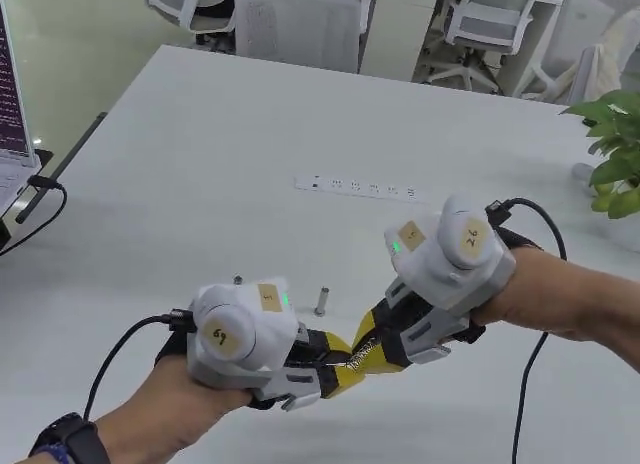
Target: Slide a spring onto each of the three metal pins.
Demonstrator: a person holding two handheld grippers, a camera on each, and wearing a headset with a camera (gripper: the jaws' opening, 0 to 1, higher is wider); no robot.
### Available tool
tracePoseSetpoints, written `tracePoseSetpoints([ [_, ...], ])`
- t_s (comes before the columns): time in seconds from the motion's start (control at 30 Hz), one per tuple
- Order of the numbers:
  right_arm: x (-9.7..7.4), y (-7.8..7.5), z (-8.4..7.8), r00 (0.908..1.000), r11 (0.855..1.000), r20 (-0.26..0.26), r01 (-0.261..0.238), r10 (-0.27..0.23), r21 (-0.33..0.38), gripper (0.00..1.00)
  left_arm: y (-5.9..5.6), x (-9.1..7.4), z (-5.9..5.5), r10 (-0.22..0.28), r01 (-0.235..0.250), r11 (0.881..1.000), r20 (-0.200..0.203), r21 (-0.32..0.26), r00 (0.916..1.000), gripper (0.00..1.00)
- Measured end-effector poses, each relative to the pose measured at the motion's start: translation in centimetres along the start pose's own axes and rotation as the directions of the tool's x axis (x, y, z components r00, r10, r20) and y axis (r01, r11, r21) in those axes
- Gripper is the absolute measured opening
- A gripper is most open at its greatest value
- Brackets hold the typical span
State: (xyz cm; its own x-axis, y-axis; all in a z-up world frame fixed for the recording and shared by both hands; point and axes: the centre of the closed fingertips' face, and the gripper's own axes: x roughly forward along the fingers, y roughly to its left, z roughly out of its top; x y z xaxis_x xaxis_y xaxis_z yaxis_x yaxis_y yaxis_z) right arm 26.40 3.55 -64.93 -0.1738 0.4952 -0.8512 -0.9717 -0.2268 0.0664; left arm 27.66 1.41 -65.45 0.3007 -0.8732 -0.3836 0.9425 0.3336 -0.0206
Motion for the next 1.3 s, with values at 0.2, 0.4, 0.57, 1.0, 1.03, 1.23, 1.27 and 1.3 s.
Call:
tracePoseSetpoints([
  [0.2,0.5,-0.3,0.3,1.0000,1.000,-0.008,0.002,-0.002,-0.006,0.08,0.5,-0.4,-0.5,0.020,-0.020,1.000,0.000,-0.016,0.9998,0.03],
  [0.4,0.9,-0.6,0.6,1.0000,1.000,-0.007,0.003,-0.003,-0.011,0.08,0.8,-1.1,-1.0,0.044,-0.045,0.998,-0.006,-0.037,0.9990,0.06],
  [0.57,1.1,-0.8,0.8,1.0000,1.000,-0.007,0.001,-0.001,-0.012,0.08,1.2,-1.8,-1.4,0.069,-0.070,0.996,-0.012,-0.053,0.9975,0.10],
  [1.0,1.8,-1.0,0.4,0.9999,1.000,-0.010,0.001,-0.001,0.009,0.08,1.8,-3.3,-2.5,0.111,-0.113,0.990,-0.028,-0.086,0.9935,0.14],
  [1.03,1.9,-0.9,0.3,0.9999,1.000,-0.016,0.001,0.000,0.011,0.08,1.9,-3.4,-2.7,0.113,-0.116,0.989,-0.031,-0.092,0.9931,0.14],
  [1.23,2.8,-1.2,0.1,0.9997,1.000,-0.023,0.010,-0.010,0.024,0.08,2.9,-5.5,-4.2,0.167,-0.172,0.977,-0.048,-0.128,0.9848,0.17],
  [1.27,2.9,-1.2,0.1,0.9996,1.000,-0.025,0.010,-0.009,0.025,0.08,3.1,-5.9,-4.5,0.176,-0.181,0.974,-0.052,-0.134,0.9831,0.18],
  [1.3,3.0,-1.3,0.0,0.9996,1.000,-0.027,0.010,-0.009,0.025,0.08,3.3,-6.2,-4.7,0.182,-0.189,0.972,-0.055,-0.138,0.9816,0.18],
])
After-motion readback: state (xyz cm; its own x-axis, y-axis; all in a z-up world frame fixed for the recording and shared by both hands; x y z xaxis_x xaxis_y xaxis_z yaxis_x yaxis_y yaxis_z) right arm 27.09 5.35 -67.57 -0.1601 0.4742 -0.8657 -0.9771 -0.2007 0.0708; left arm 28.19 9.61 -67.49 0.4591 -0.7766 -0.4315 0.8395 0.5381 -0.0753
